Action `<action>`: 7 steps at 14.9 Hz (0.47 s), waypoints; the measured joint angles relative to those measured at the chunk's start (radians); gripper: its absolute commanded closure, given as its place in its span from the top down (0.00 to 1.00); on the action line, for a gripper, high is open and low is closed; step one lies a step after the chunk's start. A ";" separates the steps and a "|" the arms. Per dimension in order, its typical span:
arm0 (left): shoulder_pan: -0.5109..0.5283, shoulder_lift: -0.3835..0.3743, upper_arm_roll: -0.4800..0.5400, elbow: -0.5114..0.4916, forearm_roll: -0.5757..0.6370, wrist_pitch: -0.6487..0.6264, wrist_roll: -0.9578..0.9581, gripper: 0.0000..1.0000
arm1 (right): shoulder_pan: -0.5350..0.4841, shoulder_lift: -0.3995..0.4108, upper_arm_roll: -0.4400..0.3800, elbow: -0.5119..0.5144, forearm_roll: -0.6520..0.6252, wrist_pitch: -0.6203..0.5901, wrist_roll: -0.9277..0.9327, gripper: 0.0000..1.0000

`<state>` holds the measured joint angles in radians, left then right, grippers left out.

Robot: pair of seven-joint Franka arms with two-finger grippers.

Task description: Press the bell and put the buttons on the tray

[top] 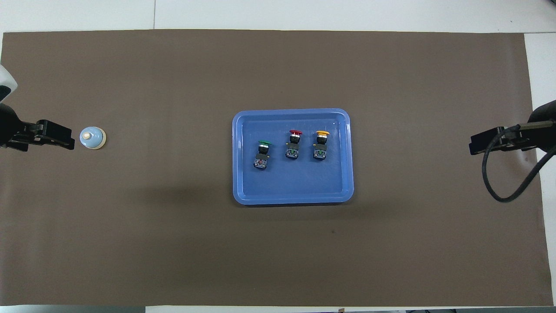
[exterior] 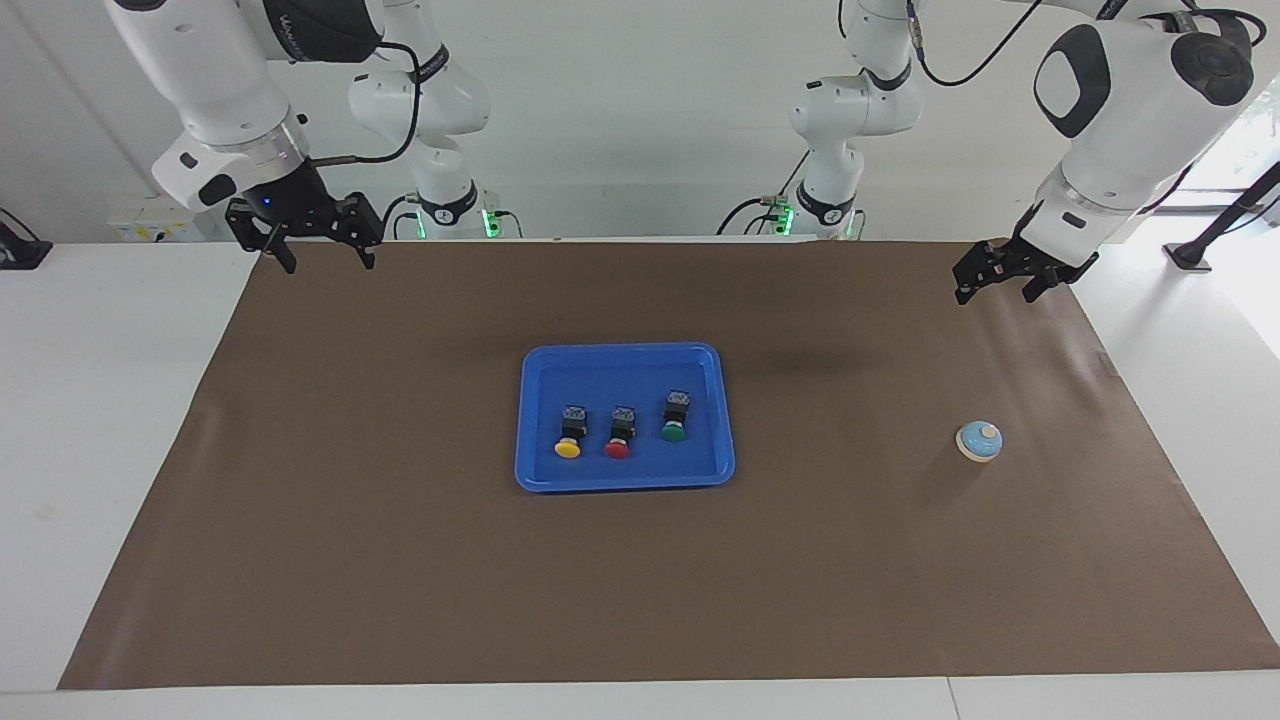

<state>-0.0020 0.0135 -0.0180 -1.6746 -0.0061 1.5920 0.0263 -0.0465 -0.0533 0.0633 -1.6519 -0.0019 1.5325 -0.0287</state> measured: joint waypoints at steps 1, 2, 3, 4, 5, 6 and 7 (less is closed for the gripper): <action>-0.001 0.000 0.000 0.002 0.000 0.000 0.000 1.00 | 0.000 0.000 0.000 0.000 0.000 0.000 0.000 1.00; -0.001 0.000 0.000 0.004 0.000 0.000 0.000 1.00 | 0.000 0.000 0.000 0.000 0.000 0.000 0.000 1.00; -0.001 0.000 0.000 0.004 0.000 0.000 0.000 1.00 | 0.000 0.000 0.000 0.000 0.000 0.000 0.000 1.00; -0.001 0.000 0.000 0.005 0.000 0.000 0.000 1.00 | 0.000 0.000 0.000 0.000 0.000 0.000 0.000 1.00; -0.001 0.000 0.000 0.005 0.000 0.000 0.000 1.00 | 0.000 0.000 0.000 0.000 0.000 0.000 0.000 1.00; -0.001 0.000 0.000 0.005 0.000 0.000 0.000 1.00 | 0.000 0.000 0.000 0.000 0.000 0.000 0.000 1.00; -0.001 0.000 0.000 0.005 0.000 0.000 0.000 1.00 | 0.000 0.000 0.000 0.000 0.000 0.000 0.000 1.00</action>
<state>-0.0034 0.0135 -0.0180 -1.6694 -0.0061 1.5920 0.0263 -0.0465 -0.0533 0.0633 -1.6519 -0.0019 1.5325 -0.0287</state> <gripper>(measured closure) 0.000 0.000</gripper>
